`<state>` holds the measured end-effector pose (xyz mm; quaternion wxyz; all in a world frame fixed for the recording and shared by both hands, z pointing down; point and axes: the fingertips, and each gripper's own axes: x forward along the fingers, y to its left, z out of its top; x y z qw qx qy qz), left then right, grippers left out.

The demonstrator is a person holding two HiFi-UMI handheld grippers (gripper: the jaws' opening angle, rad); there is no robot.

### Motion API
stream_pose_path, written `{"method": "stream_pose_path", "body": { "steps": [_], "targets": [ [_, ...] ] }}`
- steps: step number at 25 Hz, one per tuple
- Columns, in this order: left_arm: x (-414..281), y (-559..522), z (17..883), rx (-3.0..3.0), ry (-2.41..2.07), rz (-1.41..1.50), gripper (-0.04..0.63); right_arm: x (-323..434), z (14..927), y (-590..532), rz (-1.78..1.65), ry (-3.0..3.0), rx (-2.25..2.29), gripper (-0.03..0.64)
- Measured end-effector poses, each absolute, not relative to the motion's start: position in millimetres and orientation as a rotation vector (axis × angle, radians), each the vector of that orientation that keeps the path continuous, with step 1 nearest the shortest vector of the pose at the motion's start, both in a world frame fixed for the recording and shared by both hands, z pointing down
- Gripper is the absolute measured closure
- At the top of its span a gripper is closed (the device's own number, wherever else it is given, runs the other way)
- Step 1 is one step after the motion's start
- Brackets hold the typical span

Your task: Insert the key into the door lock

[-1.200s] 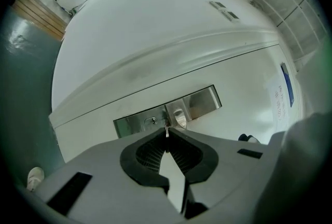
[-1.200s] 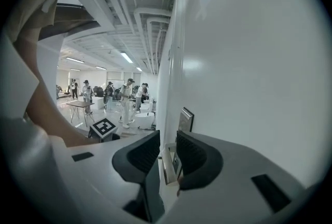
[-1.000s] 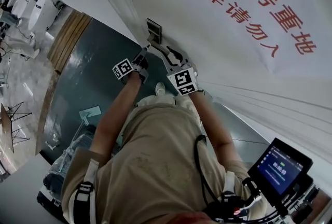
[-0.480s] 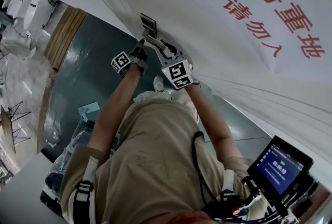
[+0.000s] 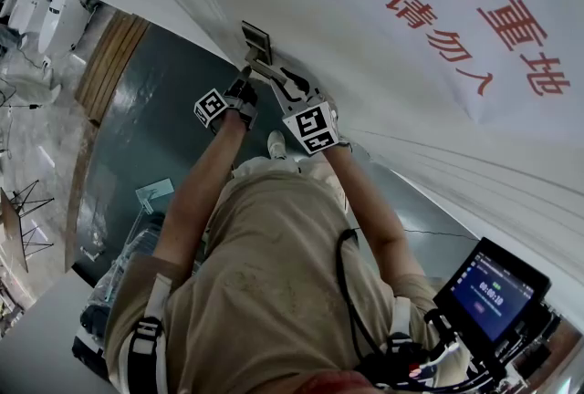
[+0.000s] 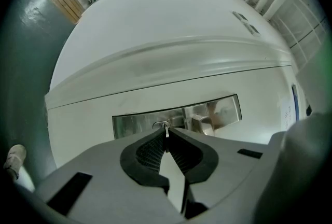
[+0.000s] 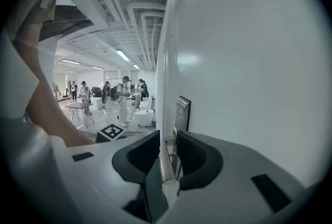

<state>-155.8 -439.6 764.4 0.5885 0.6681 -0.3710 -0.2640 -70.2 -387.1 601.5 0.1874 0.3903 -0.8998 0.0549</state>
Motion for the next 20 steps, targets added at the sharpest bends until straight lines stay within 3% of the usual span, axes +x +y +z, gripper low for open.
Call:
{"method": "stream_pose_path", "body": {
  "steps": [20],
  "targets": [
    [-155.1, -442.9, 766.7, 1.542, -0.85, -0.643, 0.561, -73.9, 598.2, -390.7, 0.172, -2.55, 1.092, 0.514]
  ]
}}
